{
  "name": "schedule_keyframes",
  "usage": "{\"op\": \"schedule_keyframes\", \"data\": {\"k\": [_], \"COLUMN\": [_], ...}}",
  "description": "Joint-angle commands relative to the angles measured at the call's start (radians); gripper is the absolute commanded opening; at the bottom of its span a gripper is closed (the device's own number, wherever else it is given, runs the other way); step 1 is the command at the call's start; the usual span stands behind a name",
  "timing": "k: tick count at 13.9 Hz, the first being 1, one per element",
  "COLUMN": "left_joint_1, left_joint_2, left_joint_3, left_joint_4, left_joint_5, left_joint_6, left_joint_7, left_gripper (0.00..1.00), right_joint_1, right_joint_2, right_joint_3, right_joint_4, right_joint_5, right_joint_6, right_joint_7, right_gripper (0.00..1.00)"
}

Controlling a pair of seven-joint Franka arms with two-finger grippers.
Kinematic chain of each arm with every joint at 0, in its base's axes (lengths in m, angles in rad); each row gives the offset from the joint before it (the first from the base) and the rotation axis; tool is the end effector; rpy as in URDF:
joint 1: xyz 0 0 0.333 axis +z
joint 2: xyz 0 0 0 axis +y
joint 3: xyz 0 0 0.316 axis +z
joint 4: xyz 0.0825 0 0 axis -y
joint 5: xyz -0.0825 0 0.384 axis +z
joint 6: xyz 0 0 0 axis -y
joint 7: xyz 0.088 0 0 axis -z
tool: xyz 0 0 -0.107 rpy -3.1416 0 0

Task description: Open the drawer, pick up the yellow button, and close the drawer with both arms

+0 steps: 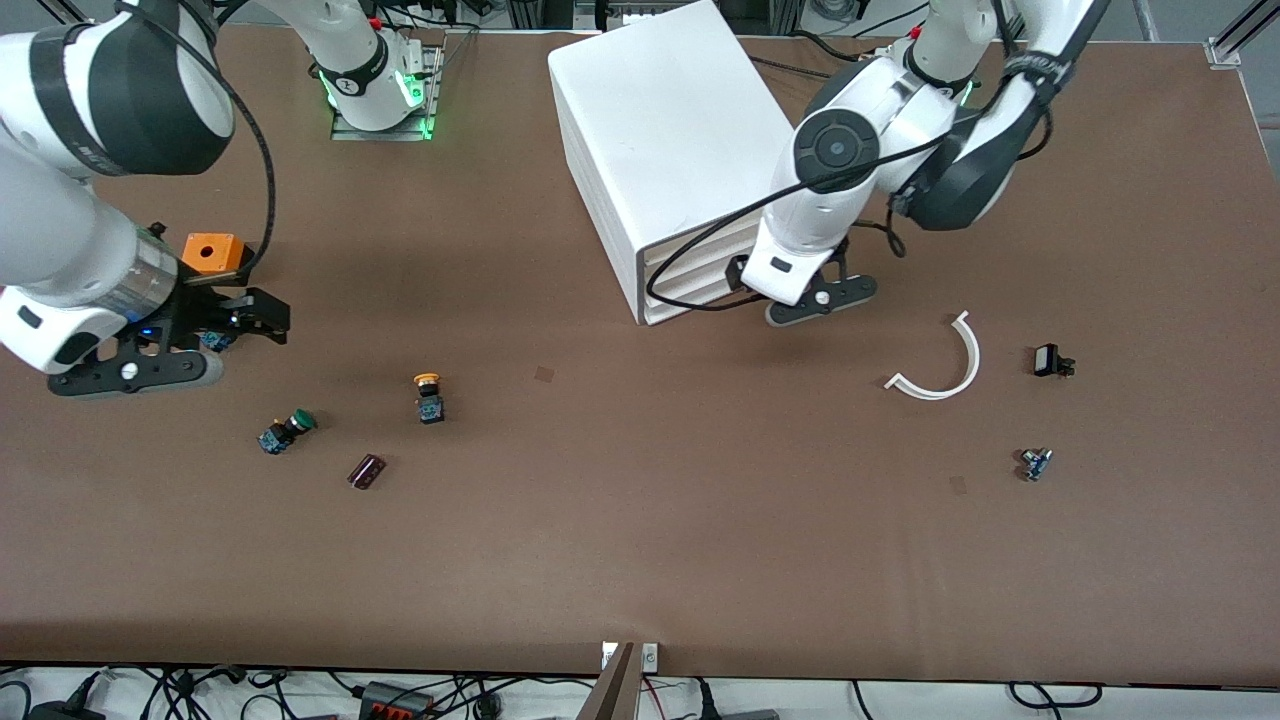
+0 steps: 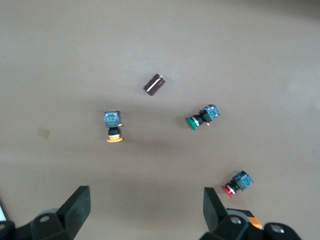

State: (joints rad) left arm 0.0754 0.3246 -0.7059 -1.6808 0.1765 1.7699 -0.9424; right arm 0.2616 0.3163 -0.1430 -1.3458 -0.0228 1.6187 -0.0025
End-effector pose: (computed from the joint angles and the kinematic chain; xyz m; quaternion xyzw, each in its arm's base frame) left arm 0.5290 -0.3195 0.4363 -0.9876 -0.1356 0.0687 0.0405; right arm 0.6433 0.0884 0.5460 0.9972 0.0643 -0.0181 0.0347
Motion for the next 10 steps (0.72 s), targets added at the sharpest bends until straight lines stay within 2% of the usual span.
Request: {"op": "schedule_keyframes", "data": {"k": [1, 2, 5, 7, 9, 10], "left_joint_1": [0.082, 0.108, 0.161, 0.179, 0.179, 0.172], "left_joint_2": [-0.002, -0.002, 0.001, 0.001, -0.027, -0.060], "left_joint_3": [-0.004, -0.004, -0.003, -0.003, 0.055, 0.119], "left_joint_4": [0.059, 0.079, 0.203, 0.265, 0.288, 0.285], "left_joint_5": [0.041, 0.041, 0.072, 0.100, 0.087, 0.080], "left_joint_6": [-0.059, -0.084, -0.240, -0.300, -0.306, -0.303], "left_joint_7": [0.150, 0.222, 0.419, 0.544, 0.699, 0.764], "left_gripper": [1.00, 1.00, 1.00, 1.00, 1.00, 1.00], "right_joint_1": [-0.016, -0.019, -0.030, -0.032, -0.089, -0.135], "right_joint_2": [-0.011, -0.043, -0.054, -0.066, -0.085, -0.100], "right_joint_3": [-0.030, -0.041, -0.052, -0.069, -0.052, -0.006], "right_joint_4": [-0.006, -0.012, -0.015, -0.010, -0.007, -0.006], "right_joint_5": [0.006, 0.018, 0.024, 0.015, 0.021, 0.021], "right_joint_6": [-0.010, -0.008, -0.034, -0.045, -0.036, -0.034], "right_joint_7": [0.004, 0.010, 0.013, -0.004, -0.004, -0.004], "right_gripper": [1.00, 1.00, 1.00, 1.00, 1.00, 1.00]}}
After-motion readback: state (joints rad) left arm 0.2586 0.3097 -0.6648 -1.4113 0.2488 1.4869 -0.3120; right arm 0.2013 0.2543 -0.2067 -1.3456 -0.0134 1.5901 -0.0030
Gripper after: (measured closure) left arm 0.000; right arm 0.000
